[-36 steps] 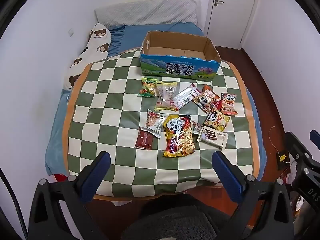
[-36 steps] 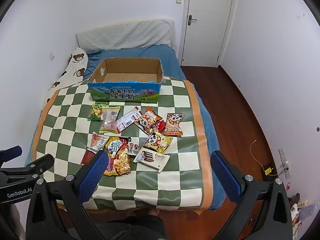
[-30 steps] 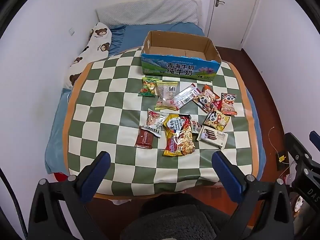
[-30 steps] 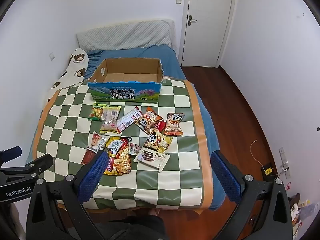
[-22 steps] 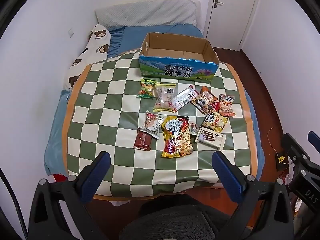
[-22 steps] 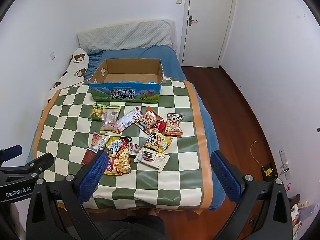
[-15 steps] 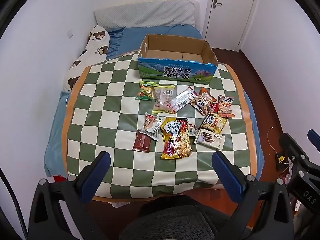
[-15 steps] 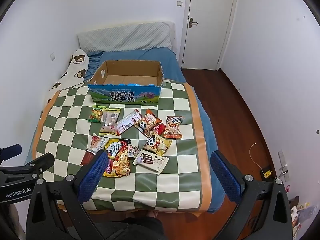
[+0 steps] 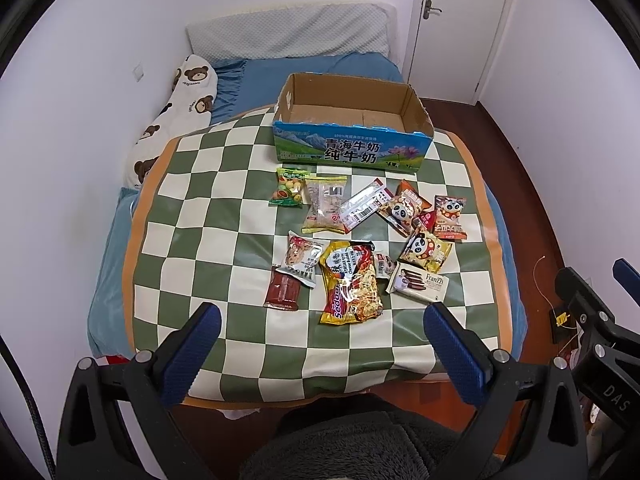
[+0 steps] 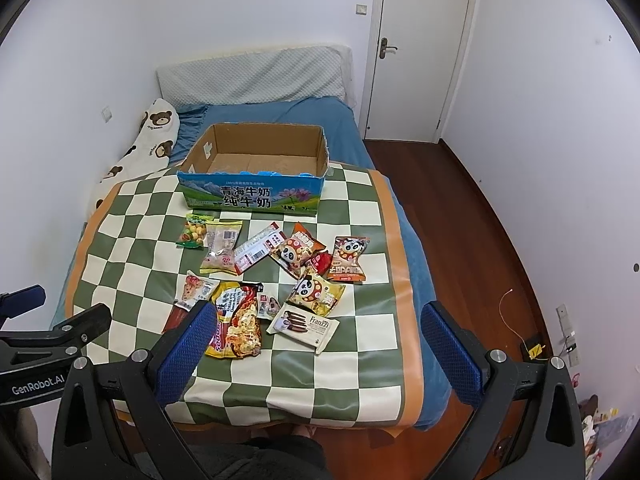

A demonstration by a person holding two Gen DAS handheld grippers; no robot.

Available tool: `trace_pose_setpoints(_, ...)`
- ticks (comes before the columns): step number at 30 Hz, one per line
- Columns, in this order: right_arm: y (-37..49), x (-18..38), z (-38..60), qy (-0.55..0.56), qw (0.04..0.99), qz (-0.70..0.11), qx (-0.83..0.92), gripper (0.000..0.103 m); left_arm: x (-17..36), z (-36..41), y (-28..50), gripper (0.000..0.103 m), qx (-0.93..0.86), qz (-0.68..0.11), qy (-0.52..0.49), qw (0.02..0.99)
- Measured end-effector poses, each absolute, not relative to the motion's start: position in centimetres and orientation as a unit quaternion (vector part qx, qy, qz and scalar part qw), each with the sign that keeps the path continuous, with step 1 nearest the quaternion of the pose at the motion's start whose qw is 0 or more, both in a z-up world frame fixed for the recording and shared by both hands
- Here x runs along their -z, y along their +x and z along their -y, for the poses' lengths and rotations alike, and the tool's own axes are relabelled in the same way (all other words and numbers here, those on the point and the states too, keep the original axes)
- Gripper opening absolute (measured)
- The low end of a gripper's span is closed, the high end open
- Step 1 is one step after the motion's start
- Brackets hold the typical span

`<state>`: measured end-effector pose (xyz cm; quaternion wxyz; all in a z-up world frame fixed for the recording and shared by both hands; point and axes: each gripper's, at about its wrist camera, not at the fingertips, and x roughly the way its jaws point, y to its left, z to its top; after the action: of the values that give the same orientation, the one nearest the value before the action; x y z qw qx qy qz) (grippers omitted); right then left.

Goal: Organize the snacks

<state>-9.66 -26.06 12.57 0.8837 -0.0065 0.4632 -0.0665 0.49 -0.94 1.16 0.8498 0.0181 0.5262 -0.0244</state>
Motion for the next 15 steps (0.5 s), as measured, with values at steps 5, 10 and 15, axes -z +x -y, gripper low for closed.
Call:
trace_pose_setpoints(5, -9.60, -12.64, 26.12, -0.005, 0.883, -0.465, 0.066, 0.103, -1.19, 1.11, 0.63, 0.103, 0.024, -0.526, 0.018, 0.850)
trace_pose_setpoints(10, -9.60, -12.62, 26.15, -0.006, 0.883, -0.464, 0.066, 0.103, -1.23, 1.14, 0.74, 0.103, 0.026, -0.526, 0.019, 0.850)
trace_pose_setpoints(15, -9.66, -12.58, 26.07, -0.007, 0.883, -0.465, 0.067, 0.103, -1.22, 1.23, 0.80, 0.103, 0.025, -0.526, 0.020, 0.850)
